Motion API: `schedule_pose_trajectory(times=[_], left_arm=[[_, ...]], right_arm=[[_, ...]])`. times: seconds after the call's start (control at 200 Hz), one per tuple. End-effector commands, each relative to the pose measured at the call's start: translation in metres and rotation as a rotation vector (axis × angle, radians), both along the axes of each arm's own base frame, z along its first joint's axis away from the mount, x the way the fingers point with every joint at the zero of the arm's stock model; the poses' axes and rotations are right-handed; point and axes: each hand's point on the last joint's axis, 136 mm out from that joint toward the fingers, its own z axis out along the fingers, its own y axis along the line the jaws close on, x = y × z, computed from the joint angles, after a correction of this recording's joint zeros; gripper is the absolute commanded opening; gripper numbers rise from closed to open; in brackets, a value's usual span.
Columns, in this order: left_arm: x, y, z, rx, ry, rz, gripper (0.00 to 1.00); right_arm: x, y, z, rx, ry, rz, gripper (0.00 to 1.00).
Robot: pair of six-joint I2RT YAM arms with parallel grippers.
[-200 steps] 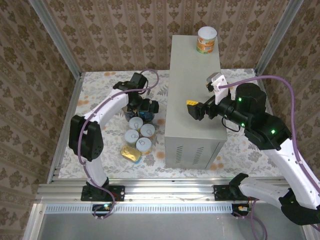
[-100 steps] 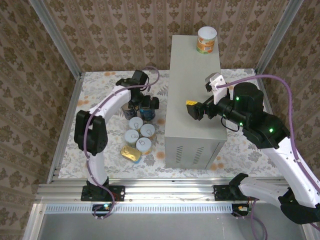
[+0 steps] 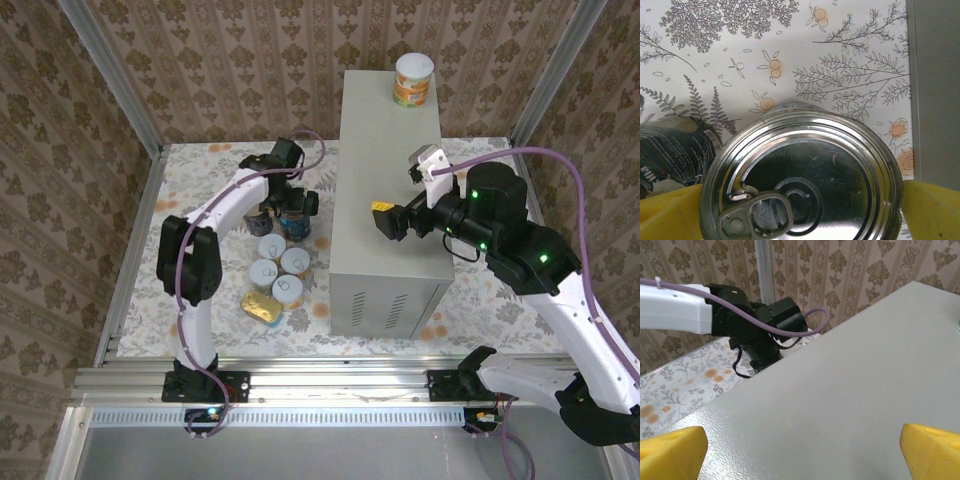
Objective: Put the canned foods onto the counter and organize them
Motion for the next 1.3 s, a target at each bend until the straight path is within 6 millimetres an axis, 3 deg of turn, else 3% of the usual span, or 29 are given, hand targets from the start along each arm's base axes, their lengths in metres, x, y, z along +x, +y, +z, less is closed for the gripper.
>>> schedule_pose_trajectory(times=[0.0, 0.37, 0.41, 0.73, 0.91, 1.14, 1.295], left_arm=[[-0.007, 0.008, -0.029, 0.071, 0.072, -0.020, 0.97], [-0.007, 0.005, -0.037, 0.072, 0.085, -0.033, 0.90], [-0.007, 0.005, -0.038, 0.075, 0.085, -0.033, 0.89], [-0.003, 0.004, -0.035, 0.073, 0.057, -0.030, 0.79], [0.001, 0.004, -0.017, 0.060, 0.015, -0.025, 0.61], [0.002, 0.006, 0.029, 0.027, -0.067, -0.027, 0.42], [-0.006, 0.004, 0.064, -0.003, -0.094, -0.085, 0.11]], right_arm=[[-0.014, 0.017, 0.010, -0.006, 0.031, 0.123, 1.00], [-0.017, 0.067, 0.004, -0.167, 0.182, 0.265, 1.00], [-0.012, 0.076, -0.006, -0.201, 0.219, 0.270, 1.00], [-0.015, 0.094, -0.010, -0.283, 0.211, 0.268, 1.00], [-0.014, 0.093, -0.011, -0.287, 0.208, 0.257, 1.00], [-0.014, 0.090, -0.013, -0.282, 0.197, 0.244, 1.00], [-0.015, 0.087, -0.014, -0.273, 0.187, 0.235, 1.00]])
